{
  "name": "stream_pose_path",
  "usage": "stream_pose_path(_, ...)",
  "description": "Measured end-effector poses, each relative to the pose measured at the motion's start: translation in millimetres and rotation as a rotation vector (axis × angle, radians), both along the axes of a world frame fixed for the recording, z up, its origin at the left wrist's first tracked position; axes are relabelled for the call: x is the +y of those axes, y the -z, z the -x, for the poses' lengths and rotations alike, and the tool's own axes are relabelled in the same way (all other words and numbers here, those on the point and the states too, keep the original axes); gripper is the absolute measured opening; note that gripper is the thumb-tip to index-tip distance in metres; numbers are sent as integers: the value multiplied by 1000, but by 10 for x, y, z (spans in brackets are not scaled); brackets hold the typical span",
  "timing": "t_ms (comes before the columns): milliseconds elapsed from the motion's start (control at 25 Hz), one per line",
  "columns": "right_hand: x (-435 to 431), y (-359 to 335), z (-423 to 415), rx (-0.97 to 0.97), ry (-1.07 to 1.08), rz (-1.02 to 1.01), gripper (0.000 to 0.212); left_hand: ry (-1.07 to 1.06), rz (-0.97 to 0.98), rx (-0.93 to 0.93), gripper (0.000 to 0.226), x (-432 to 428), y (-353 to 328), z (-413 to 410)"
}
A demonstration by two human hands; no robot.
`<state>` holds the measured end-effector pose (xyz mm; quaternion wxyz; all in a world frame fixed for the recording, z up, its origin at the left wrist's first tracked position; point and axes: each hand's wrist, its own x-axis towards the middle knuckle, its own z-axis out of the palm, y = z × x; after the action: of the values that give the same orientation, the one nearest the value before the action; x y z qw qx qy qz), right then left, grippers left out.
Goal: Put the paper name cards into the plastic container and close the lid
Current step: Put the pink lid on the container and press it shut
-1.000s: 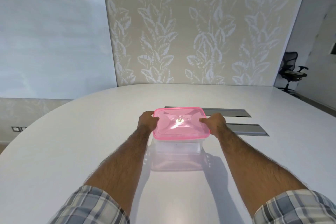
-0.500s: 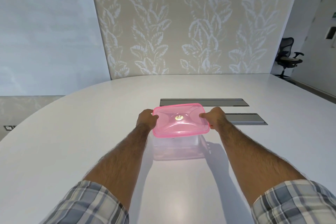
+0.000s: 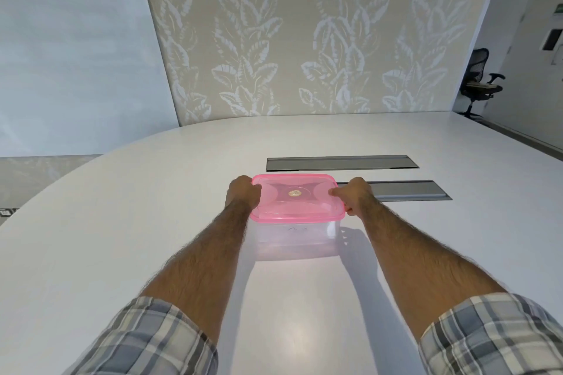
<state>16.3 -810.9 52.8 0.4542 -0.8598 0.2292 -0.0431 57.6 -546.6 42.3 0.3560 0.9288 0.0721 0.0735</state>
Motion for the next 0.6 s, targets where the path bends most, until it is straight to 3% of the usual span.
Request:
stream_pose_path(240, -3, 30, -63, -1, -3, -54, 32, -18, -66, 25, 34, -25, 103, -77)
stream_pose_path(400, 1, 89, -129, -4, 26, -148, 43, -51, -165, 17, 39, -78, 149, -31)
stream_pose_path(600, 111, 189, -114, -16, 69, 4, 52, -93, -189, -4, 39, -155, 233, 97)
